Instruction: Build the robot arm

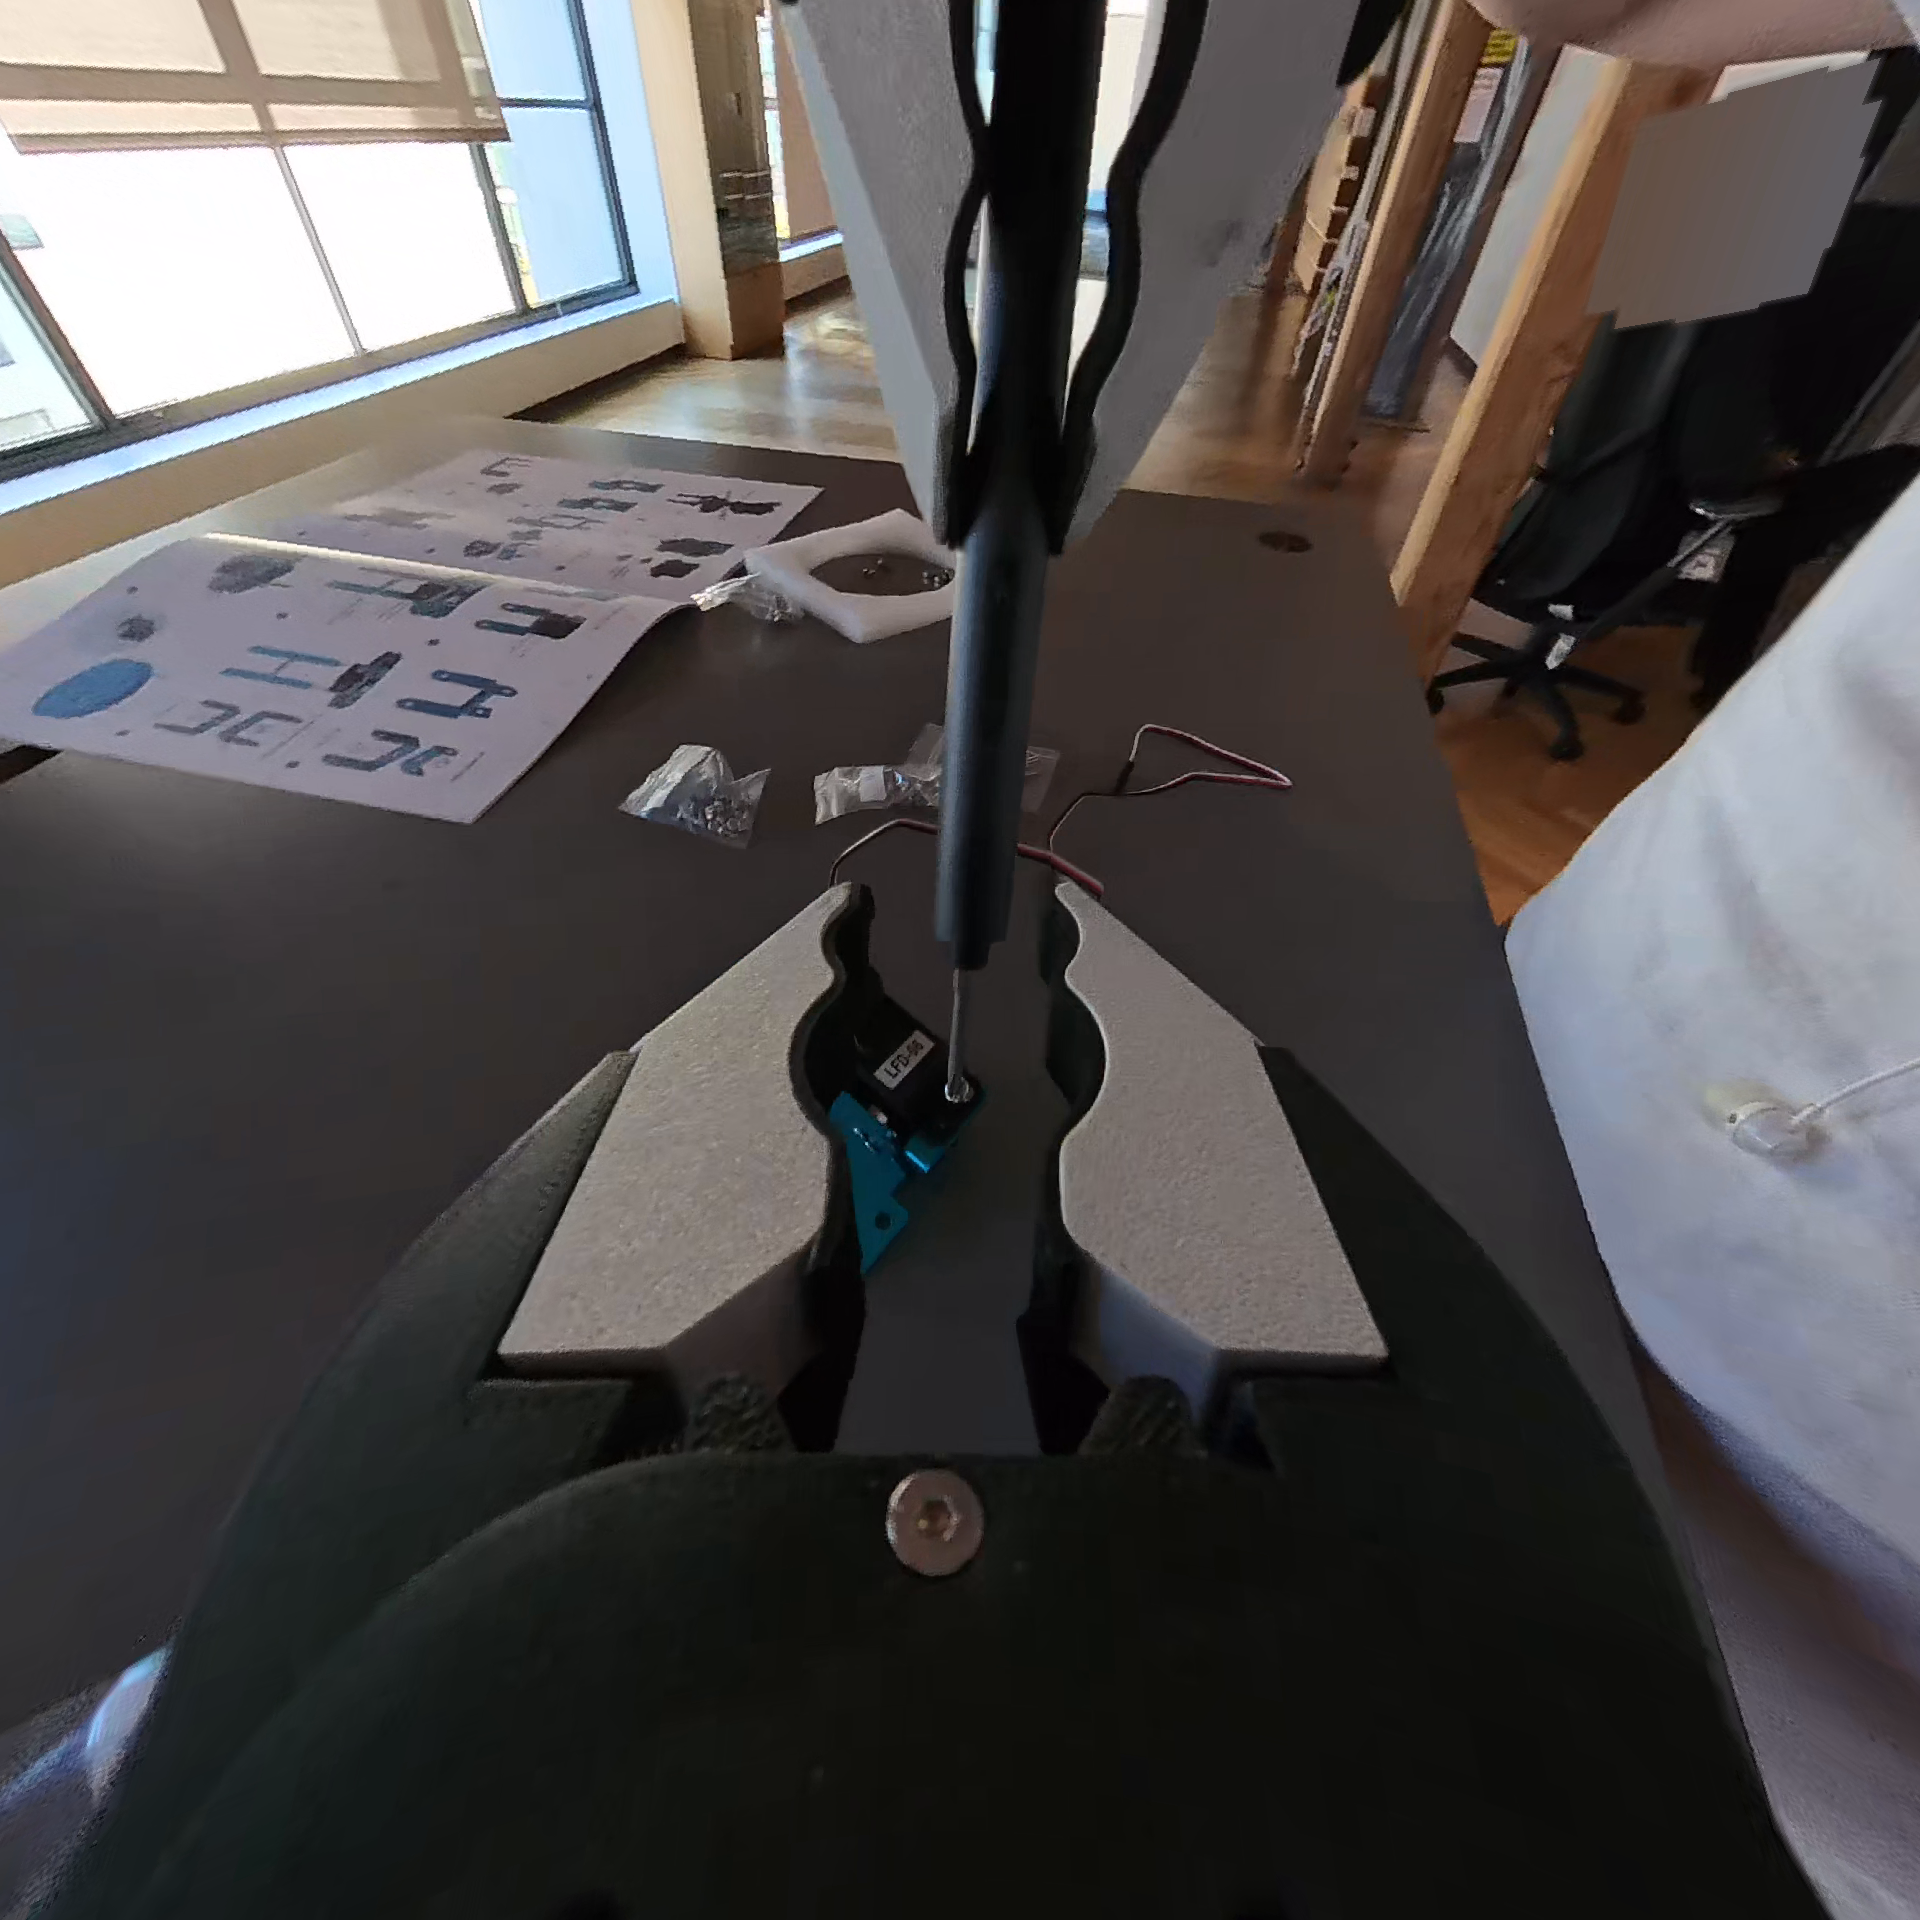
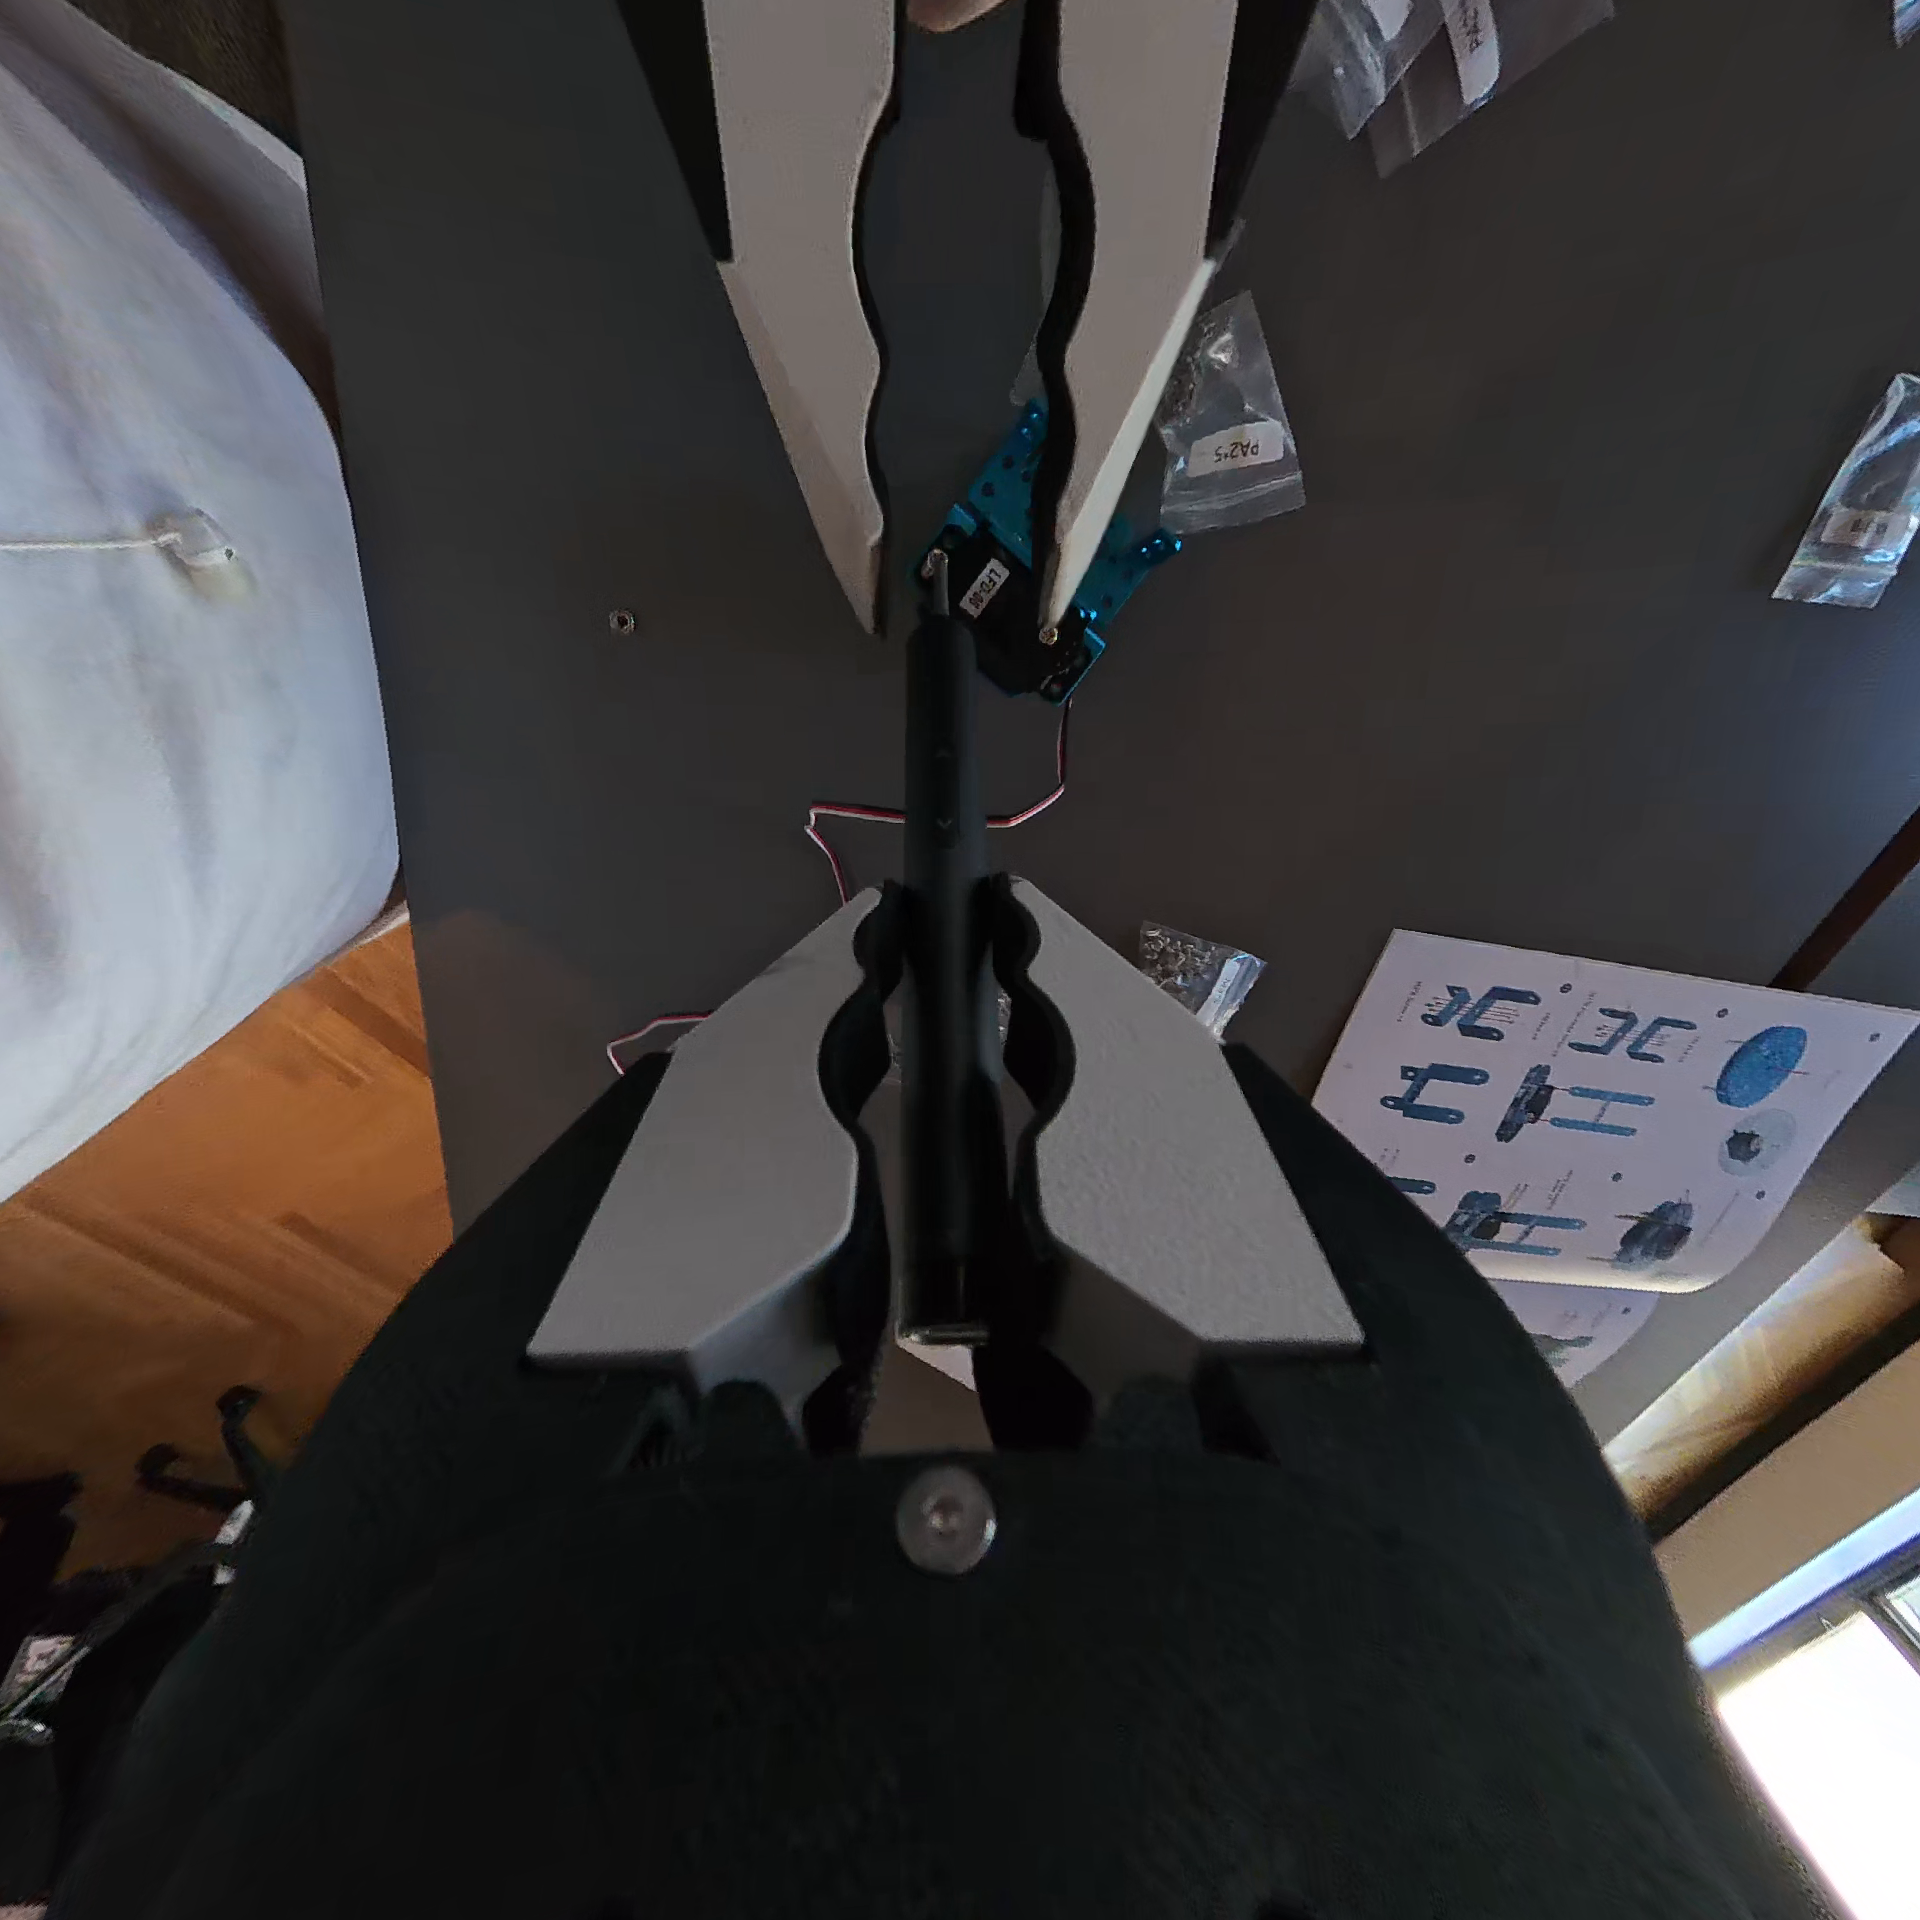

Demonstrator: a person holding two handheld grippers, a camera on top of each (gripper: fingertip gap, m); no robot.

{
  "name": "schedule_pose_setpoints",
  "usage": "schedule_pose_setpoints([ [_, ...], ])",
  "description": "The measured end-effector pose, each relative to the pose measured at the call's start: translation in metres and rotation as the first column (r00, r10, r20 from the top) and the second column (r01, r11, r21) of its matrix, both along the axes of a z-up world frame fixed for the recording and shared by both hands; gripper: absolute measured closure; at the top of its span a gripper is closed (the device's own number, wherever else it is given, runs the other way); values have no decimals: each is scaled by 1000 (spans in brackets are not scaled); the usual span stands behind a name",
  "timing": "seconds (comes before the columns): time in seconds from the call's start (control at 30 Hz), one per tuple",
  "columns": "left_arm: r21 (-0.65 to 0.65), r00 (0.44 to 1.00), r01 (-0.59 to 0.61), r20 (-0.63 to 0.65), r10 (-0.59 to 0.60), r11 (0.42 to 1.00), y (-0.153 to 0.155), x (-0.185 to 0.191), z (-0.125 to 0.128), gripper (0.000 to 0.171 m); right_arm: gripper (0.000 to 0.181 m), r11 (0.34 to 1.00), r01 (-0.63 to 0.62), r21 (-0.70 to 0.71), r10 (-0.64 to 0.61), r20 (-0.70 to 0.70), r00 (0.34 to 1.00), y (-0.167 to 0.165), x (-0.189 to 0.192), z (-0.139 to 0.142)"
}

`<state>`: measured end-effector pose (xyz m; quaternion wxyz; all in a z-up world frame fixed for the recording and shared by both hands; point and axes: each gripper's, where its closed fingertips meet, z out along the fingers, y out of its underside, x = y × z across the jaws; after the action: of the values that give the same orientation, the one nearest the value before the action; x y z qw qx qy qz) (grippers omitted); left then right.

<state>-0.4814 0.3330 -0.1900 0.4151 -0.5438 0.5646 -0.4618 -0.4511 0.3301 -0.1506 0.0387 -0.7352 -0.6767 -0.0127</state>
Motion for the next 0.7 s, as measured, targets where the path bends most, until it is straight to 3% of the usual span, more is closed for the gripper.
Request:
schedule_pose_setpoints([
  [0.37,30,991,130,-19,-129,991,-11,21,11,144,164,1000,-26,4,26,53,998,1,-4,0],
  [0.53,43,993,119,-6,-119,992,-10,22,11,155,164,999,-36,-2,36,70,997,-1,-5,1],
  [0.7,86,995,102,-13,-102,991,-8,23,9,152,165,999,-47,8,47,85,995,0,-6,1],
])
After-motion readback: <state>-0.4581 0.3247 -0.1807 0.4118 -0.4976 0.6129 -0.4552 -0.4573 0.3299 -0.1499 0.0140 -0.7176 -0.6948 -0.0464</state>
